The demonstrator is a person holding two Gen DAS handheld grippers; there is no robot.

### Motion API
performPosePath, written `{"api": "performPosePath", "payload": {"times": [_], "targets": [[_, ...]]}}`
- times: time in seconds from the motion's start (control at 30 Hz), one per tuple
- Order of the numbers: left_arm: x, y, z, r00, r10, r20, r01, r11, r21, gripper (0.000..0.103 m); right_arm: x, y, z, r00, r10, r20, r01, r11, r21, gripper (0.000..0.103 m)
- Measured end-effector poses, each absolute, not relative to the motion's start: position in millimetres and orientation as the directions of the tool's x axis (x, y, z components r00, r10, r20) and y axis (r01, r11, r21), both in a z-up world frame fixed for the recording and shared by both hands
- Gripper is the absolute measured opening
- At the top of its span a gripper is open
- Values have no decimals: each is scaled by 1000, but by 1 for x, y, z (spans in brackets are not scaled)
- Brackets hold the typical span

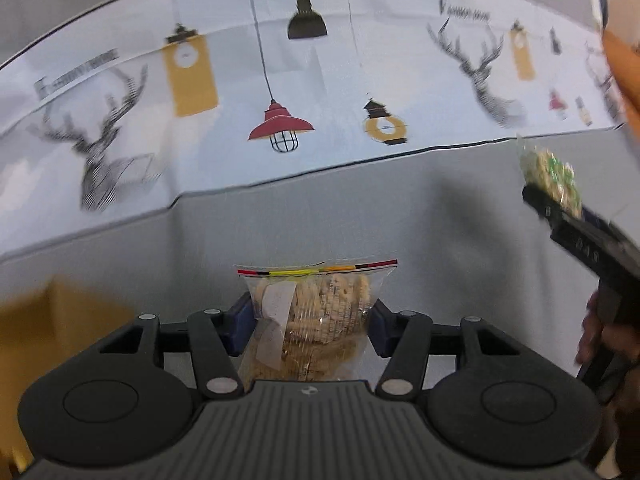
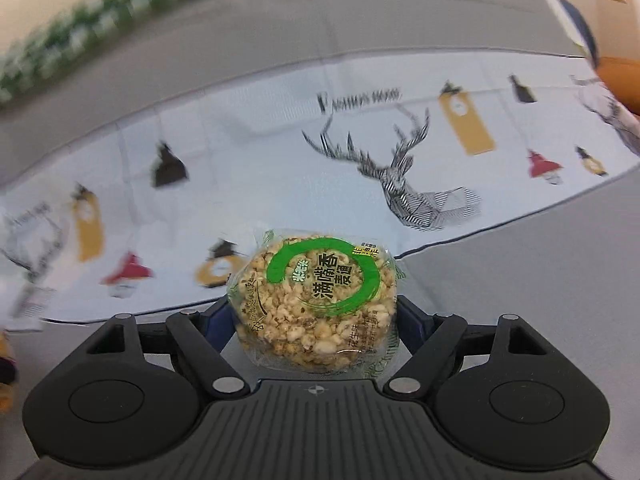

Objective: Organize snacks
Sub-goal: 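Carry the cracker bag and nut cake bag over the box with both tools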

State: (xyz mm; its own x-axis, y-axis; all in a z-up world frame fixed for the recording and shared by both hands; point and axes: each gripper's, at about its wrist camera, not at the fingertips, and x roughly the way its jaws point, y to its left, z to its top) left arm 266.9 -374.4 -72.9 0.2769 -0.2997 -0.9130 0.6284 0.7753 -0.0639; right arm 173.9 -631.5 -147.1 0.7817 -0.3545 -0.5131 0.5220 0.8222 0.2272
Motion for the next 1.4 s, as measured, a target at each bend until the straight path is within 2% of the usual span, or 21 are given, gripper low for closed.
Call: {"api": "performPosePath", "payload": {"times": [0.3,0.57,0.73,0.87,1.13,1.4], "targets": [[154,-278,13,293,-419,-860,594,784,-180,62,59,-501,-51,889,-244,-388,382,862,333,81],[77,-172,53,413,-384,-826,537,835,-120,62,3,-375,-11,919,-10,-393,173,908,381,81],[29,-106,59,520,-310,-796,484,875,-25,62,-26,-309,-2,907,102,-409,59,930,362,81],[-1,-68,54,562,-278,-779,437,900,-5,62,-40,-271,2,884,170,-436,-10,938,346,82],[-27,-27,56,590,-305,-748,384,920,-73,62,-60,-237,24,895,173,-411,-68,964,258,82],[-30,-18,57,595,-321,-737,373,922,-101,62,-69,-223,32,895,168,-413,-85,974,212,82]]}}
